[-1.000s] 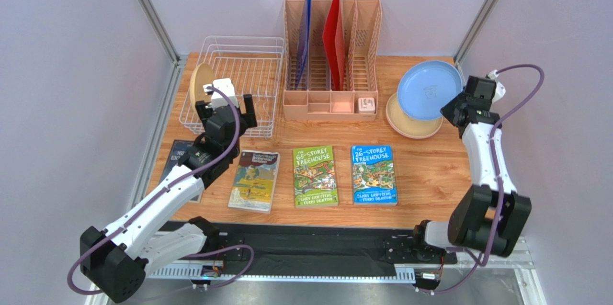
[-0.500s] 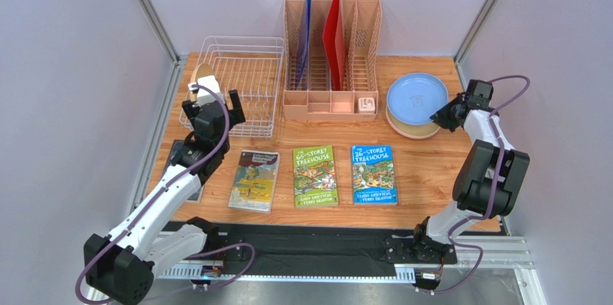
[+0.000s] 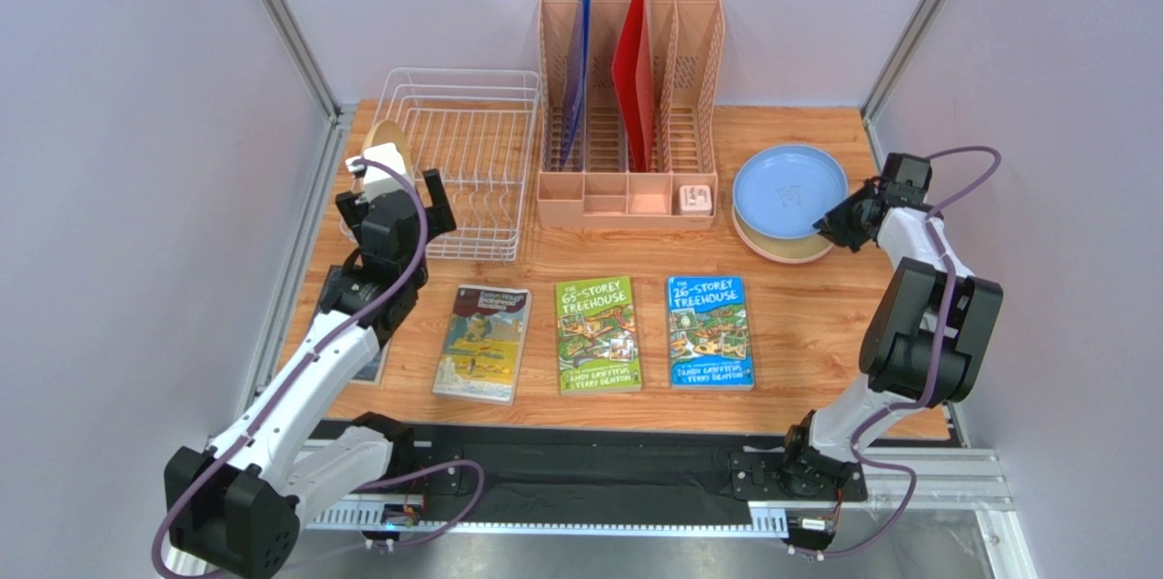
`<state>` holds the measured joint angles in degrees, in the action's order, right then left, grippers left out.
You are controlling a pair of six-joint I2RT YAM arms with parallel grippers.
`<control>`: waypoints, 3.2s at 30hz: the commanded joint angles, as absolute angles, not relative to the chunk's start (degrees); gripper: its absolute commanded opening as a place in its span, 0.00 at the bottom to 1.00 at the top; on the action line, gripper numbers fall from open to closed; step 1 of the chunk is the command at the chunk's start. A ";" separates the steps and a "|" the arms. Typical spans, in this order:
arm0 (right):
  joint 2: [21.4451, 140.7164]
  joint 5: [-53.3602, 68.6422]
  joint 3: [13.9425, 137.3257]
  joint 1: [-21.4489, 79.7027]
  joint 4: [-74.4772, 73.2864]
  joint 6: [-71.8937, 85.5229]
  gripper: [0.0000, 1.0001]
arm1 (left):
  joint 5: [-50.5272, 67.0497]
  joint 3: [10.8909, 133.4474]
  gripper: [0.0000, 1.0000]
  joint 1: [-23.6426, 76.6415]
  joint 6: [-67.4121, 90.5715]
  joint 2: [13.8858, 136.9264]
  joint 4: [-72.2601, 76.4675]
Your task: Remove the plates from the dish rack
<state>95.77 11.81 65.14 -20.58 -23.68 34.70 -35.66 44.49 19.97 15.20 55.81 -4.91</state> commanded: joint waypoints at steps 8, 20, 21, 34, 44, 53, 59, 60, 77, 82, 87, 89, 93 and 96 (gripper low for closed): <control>94.22 10.46 64.07 -20.92 -22.67 34.98 0.35 | -33.22 45.97 1.00 17.49 17.14 57.13 -3.96; 85.09 9.58 62.58 -20.21 -25.93 31.73 0.63 | -30.86 48.51 1.00 11.87 17.31 60.46 -3.34; 84.47 9.84 63.19 -20.21 -26.36 31.64 0.64 | -30.59 49.04 1.00 11.43 17.31 61.25 -3.17; 78.22 10.89 62.76 -16.70 -26.99 30.06 0.66 | -28.73 52.30 0.91 2.38 15.92 69.16 3.85; 79.89 12.66 62.84 -15.82 -26.89 29.53 0.66 | -32.51 49.57 0.70 1.05 9.06 81.81 20.21; 81.30 13.44 62.93 -15.73 -26.54 29.27 0.66 | -35.51 47.37 0.57 1.05 4.75 84.64 25.22; 82.35 14.24 64.07 -15.21 -26.28 29.44 0.66 | -36.65 45.71 0.17 1.05 1.32 85.17 27.33; 82.61 14.15 64.16 -15.12 -26.37 29.44 0.66 | -36.91 45.53 0.09 1.05 0.97 85.17 27.94; 81.92 12.13 63.02 -14.15 -26.81 28.48 0.66 | -63.53 48.51 0.00 11.59 -18.06 94.30 46.62; 81.91 12.30 62.75 -14.15 -26.72 28.39 0.66 | -65.74 47.82 0.00 14.68 -23.73 93.88 54.05; 82.18 13.09 62.58 -14.06 -26.19 28.56 0.66 | -65.39 48.25 0.00 15.56 -25.40 89.30 52.30; 82.35 13.53 62.49 -14.06 -26.10 28.74 0.66 | -65.30 48.95 0.00 15.82 -26.10 86.84 50.20; 82.00 14.06 62.40 -13.98 -25.93 28.83 0.66 | -65.30 50.80 0.00 16.79 -22.16 80.87 39.23; 80.86 13.54 62.67 -13.19 -26.71 28.30 0.66 | -62.42 55.27 0.00 16.79 -6.03 74.46 14.76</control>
